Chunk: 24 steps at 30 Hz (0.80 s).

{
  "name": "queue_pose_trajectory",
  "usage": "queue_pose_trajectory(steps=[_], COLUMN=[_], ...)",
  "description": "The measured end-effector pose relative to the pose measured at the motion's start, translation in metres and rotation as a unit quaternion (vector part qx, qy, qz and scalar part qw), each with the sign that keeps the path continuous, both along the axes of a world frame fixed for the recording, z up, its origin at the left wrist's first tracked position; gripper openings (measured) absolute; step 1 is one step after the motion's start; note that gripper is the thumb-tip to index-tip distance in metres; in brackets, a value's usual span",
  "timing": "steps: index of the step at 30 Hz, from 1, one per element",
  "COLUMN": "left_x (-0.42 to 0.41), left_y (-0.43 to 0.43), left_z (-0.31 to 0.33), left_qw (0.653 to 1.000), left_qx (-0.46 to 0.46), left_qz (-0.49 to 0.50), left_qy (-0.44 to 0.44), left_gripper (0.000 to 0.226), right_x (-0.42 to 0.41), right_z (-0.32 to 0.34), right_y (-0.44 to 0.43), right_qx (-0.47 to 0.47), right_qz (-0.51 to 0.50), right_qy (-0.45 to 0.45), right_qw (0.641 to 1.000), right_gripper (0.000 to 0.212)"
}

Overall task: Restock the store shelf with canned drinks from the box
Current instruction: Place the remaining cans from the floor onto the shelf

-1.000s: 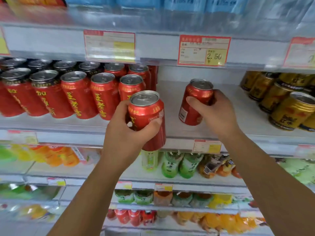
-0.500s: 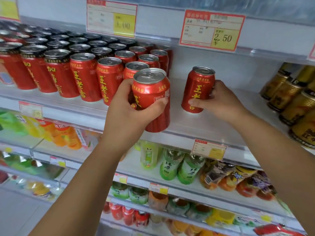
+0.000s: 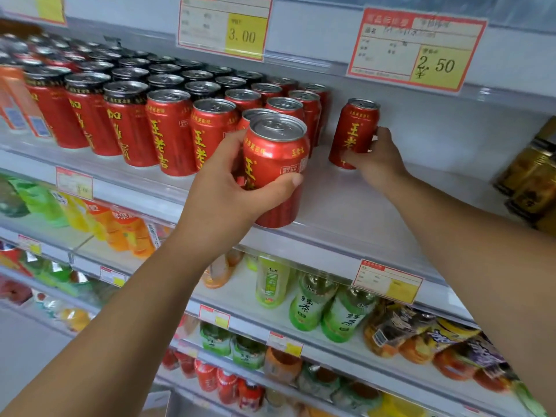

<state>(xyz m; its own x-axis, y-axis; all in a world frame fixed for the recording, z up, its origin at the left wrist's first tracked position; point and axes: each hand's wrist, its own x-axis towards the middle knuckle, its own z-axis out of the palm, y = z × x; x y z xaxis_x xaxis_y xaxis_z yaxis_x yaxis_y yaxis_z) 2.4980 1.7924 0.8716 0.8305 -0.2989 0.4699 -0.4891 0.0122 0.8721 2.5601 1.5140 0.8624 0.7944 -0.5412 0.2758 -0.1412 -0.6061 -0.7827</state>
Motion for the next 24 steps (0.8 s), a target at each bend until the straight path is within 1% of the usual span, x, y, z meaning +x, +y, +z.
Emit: queue_pose_trajectory(steps=[5,10,16,18,21,22,24], left_x=[0.002,0.001,-0.001,-0.002,-0.003,-0.003,-0.004], left_y=[-0.003,-0.003,-0.003,-0.004,-0.004,-0.005,-0.008], left_z=[0.001,0.001,0.003,0.004,0.006,0.006,0.007], left_qw=[1.0,1.0,1.0,1.0,0.999,0.999,0.998], left_qx=[0.015,0.021,0.023,0.021,0.018,0.014,-0.001], left_qz=[0.008,0.009,0.01,0.012,0.018,0.018,0.013], left_qy=[-0.002,0.002,0.011,0.019,0.033,0.039,0.053], left_gripper=[0.057,0.056,0.052,0.052,0.049,0.05,0.05], right_x=[0.017,0.026,0.038,0.039,0.031,0.025,0.008], right_z=[0.004,0.0,0.001,0.002,0.005,0.007,0.008], right_y=[-0.005,-0.006,-0.003,-0.001,-0.001,-0.001,0.002], right_qx=[-0.03,-0.033,-0.022,-0.006,0.025,0.02,-0.014], right_qz=[-0.011,-0.023,-0.022,-0.025,-0.043,-0.045,-0.026], right_qy=[0.011,0.009,0.007,0.012,0.026,0.03,0.042], right_qw=[0.999,0.999,0.999,1.0,0.998,0.998,0.999], right_gripper=[0.08,0.067,0.065,0.071,0.09,0.092,0.089])
